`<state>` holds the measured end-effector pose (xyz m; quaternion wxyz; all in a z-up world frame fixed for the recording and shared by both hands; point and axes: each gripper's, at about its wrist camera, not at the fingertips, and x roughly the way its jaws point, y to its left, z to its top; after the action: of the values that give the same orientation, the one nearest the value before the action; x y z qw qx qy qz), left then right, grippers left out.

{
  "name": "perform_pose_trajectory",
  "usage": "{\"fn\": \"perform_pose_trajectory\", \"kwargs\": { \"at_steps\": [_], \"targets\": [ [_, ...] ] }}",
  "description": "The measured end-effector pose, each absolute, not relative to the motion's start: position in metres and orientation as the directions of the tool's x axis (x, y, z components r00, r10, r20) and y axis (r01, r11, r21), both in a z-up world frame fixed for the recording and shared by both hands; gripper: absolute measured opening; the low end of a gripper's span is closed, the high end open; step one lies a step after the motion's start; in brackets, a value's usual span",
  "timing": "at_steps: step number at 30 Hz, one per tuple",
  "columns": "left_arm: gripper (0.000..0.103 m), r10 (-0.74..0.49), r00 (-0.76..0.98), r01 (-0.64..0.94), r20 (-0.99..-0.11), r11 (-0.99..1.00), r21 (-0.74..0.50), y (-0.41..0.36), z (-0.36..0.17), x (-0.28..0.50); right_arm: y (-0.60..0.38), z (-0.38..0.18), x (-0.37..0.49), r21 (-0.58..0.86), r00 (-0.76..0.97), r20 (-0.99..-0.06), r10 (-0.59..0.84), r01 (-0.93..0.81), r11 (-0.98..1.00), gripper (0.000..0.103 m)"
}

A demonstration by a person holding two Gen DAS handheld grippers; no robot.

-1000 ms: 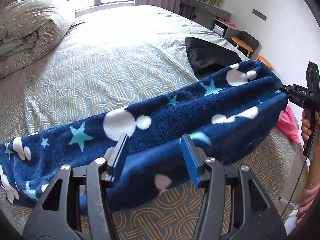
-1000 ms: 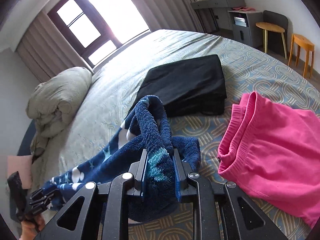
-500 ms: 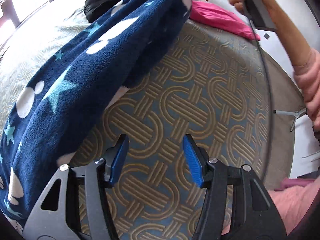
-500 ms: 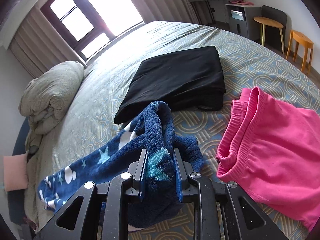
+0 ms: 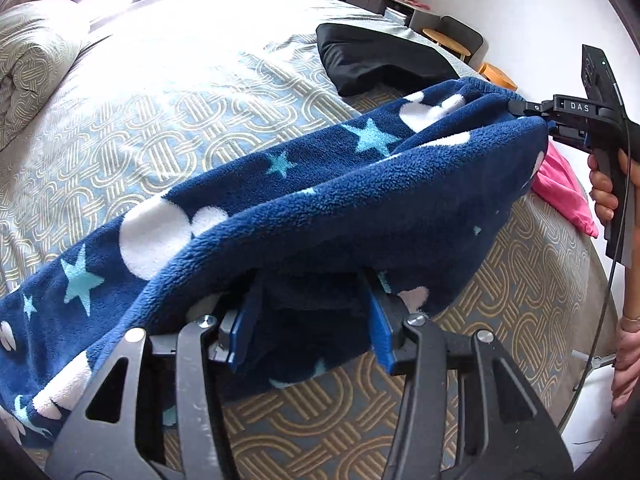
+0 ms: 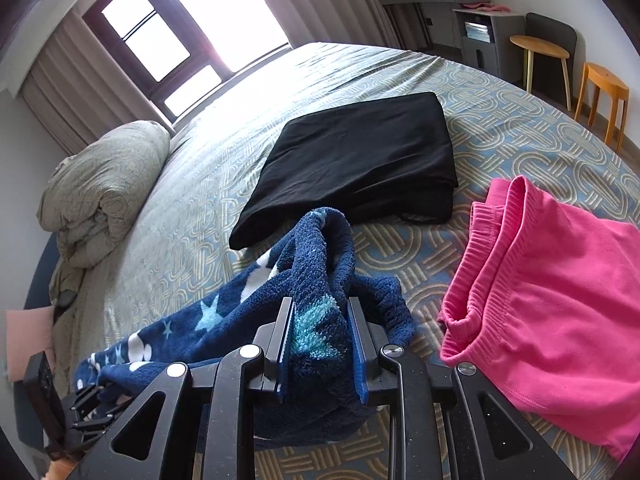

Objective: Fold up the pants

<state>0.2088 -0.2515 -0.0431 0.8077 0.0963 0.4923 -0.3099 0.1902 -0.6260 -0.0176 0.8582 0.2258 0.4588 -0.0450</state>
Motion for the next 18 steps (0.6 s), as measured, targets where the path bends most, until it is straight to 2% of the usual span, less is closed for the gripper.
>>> {"fn": "perform_pose_trajectory", "kwargs": {
  "at_steps": [5,10,14,16,18],
  "targets": [
    [0.056,-0.478,0.182,0.651,-0.859,0.713,-0.259,-0.263,-0.057,0.194,-0.628,-0.02,0.193,0.334,0.567,-0.815,0.122,0.287,0.898,0.025],
    [0.057,-0.404,0.253,0.694,-0.879,0.709,-0.126,-0.289,-0.069,0.187,-0.629,-0.025,0.194,0.33,0.561,-0.82,0.115,0.299,0.896,0.025],
    [0.055,-0.423,0.296,0.659,-0.857,0.739,-0.137,-0.301,-0.064,0.2,-0.629,-0.026,0.194,0.323,0.558,-0.823,0.11,0.3,0.898,0.025],
    [0.014,-0.399,0.305,0.651,-0.865,0.75,-0.117,-0.306,-0.066,0.204,-0.628,-0.026,0.194,0.316,0.556,-0.824,0.104,0.3,0.9,0.025],
    [0.013,-0.422,0.278,0.646,-0.863,0.747,-0.157,-0.301,-0.062,0.205,-0.627,-0.025,0.192,0.301,0.554,-0.827,0.09,0.301,0.905,0.025]
  ]
}}
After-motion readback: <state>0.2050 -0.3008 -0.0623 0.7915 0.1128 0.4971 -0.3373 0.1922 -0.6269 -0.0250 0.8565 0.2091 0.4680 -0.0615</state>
